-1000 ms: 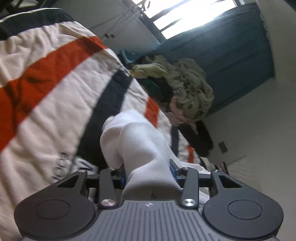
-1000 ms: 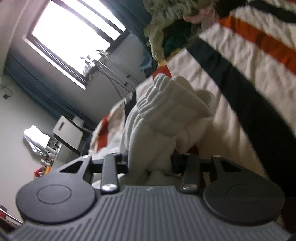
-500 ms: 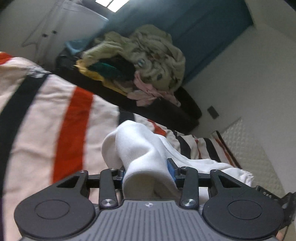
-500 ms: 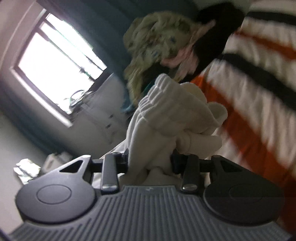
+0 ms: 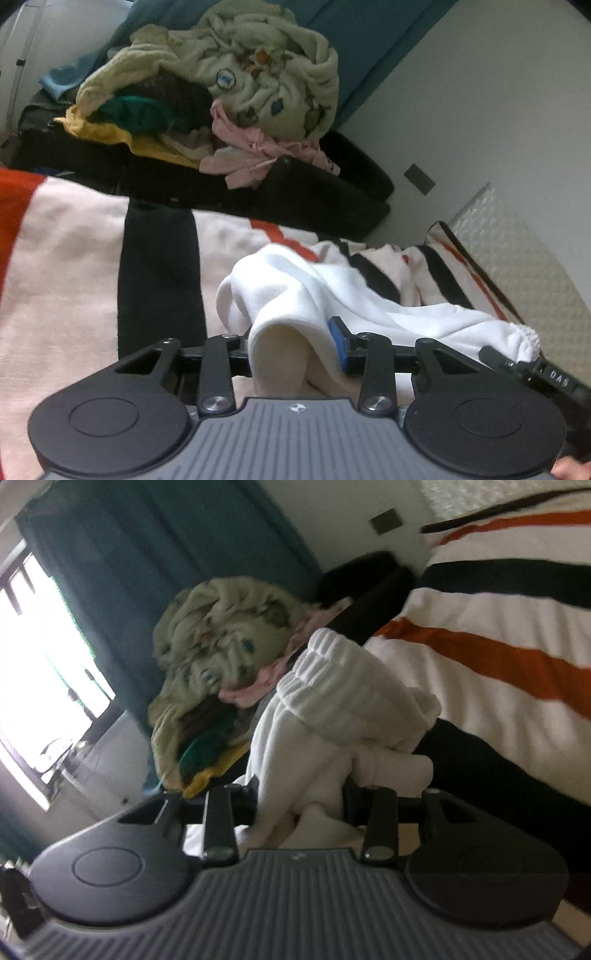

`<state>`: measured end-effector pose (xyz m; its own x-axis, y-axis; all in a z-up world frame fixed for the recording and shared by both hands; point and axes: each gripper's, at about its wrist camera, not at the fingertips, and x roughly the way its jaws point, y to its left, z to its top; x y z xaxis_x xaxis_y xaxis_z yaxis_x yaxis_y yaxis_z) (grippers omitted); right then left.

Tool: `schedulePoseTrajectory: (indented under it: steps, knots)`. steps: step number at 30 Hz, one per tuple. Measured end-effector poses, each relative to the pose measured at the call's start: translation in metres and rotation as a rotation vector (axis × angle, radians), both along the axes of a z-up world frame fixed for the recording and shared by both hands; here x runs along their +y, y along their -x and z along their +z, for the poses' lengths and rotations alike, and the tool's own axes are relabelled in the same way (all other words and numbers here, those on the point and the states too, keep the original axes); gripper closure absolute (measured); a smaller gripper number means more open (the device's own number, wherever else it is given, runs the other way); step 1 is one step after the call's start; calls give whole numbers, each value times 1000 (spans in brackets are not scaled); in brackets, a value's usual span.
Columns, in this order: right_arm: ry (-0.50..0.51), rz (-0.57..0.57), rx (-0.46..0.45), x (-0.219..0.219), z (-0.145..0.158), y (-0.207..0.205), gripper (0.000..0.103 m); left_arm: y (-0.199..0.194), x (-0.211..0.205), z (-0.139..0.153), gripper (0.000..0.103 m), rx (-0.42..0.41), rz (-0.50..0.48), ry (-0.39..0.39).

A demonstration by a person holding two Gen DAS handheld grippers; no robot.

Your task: Fold clothes

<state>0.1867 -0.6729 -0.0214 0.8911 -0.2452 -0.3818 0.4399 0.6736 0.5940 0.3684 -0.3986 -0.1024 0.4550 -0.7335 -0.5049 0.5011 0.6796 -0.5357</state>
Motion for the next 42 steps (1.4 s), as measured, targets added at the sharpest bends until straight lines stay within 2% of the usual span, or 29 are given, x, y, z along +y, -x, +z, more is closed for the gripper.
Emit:
schedulePoseTrajectory:
  steps: [2,5,7,10,12,14,18,22,24,29,33,34,36,38,40,42]
  knots:
    - [-26,-24,-7,2,-29,8,59,8,3,-18,62,-15,4,-16]
    - [-88,-49,60,10,-67,23,56,23,7,-50,59,-2,18,-59]
    - [-130,-54,99,15,-95,36,53,33,13,-69,53,-28,2,-95]
    - [-190,-55,112,19,-130,51,45,42,22,-83,43,-85,-66,-148]
    - [-254,-62,99,16,-132,56,45,43,27,-82,42,-69,-98,-176]
    - [-278,-85,145,17,-118,53,45,48,32,-69,44,-92,-94,-219]
    - [-210,-96,281,36,-84,59,44,57,44,-36,42,-48,-75,-275]
    - [-115,-73,315,61,-43,87,44,85,64,13,36,-77,-60,-286]
    - [-59,-60,304,77,-16,101,44,102,76,42,35,-104,-57,-269]
    - [45,6,253,108,45,131,44,160,101,112,23,-207,-54,-232]
    - [127,29,213,138,90,160,44,210,123,158,10,-277,-50,-230]
    - [148,33,211,146,99,167,44,223,131,168,4,-293,-45,-224]
    - [194,58,201,163,119,183,39,248,146,187,0,-325,-34,-213]
    - [223,75,177,179,133,197,21,272,161,203,0,-347,-30,-207]
    - [248,86,154,195,146,212,14,295,175,215,0,-390,-18,-215]
    - [281,109,148,212,155,225,15,323,191,225,0,-464,-2,-217]
